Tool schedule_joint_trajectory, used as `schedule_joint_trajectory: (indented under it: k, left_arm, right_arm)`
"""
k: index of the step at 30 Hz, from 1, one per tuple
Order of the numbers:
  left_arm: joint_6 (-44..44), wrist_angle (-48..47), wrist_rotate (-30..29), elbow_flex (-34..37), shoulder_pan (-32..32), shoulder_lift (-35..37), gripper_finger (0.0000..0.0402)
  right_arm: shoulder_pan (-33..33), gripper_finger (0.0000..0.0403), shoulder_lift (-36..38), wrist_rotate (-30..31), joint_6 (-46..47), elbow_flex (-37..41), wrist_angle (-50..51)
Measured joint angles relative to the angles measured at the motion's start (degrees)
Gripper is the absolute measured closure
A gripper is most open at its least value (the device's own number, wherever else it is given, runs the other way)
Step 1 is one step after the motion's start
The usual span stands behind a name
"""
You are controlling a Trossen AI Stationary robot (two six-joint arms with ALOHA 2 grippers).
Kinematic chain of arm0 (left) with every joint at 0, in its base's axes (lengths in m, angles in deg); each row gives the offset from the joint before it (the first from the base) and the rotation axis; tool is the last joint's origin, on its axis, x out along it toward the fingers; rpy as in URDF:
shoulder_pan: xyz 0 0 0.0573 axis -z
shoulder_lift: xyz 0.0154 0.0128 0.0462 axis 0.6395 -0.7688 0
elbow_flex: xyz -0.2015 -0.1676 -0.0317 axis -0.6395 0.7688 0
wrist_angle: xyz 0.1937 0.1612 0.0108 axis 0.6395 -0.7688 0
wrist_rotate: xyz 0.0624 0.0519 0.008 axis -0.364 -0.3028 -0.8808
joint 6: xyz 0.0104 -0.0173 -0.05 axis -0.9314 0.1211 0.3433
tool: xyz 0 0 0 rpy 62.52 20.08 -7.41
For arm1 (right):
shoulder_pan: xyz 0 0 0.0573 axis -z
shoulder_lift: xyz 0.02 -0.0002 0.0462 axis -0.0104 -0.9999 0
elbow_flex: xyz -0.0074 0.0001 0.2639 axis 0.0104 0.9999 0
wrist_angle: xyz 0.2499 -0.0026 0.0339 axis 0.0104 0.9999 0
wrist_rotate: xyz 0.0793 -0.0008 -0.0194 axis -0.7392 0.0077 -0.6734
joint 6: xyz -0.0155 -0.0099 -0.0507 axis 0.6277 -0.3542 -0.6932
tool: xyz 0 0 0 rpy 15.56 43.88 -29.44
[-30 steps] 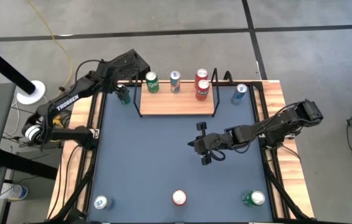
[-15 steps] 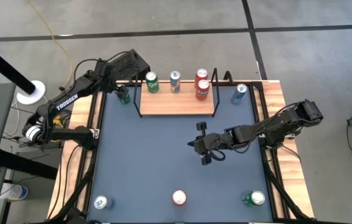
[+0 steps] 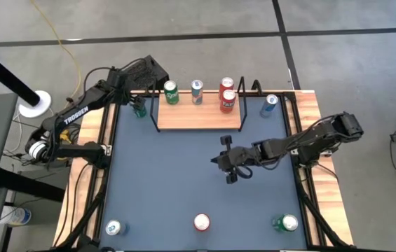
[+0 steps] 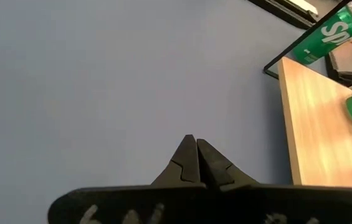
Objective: Place canned beverage on shelf
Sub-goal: Put the top green soda can on the shelf aligned with the other green soda can
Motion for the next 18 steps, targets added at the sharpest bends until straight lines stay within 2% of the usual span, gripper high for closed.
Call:
schedule_joint_trajectory:
  k: [7, 12, 18]
  left_arm:
    - [2.34, -0.02, -0.16, 0.02, 1.51, 0.0, 0.0086]
    - [3.09, 0.01, -2.51, 0.1, 2.3, 0.0, 0.0086]
    - [2.93, 4.37, -3.24, 3.62, 2.61, 0.02, 0.0086]
  right_arm:
    - [0.32, 0.0403, 0.0, -0.48, -0.4, 0.0, 0.0]
    - [-0.63, 0.0403, 0.0, -0.46, -0.13, -0.02, 0.01]
    - [-2.34, 0.0403, 0.0, -0.47, -0.38, -0.02, 0.0]
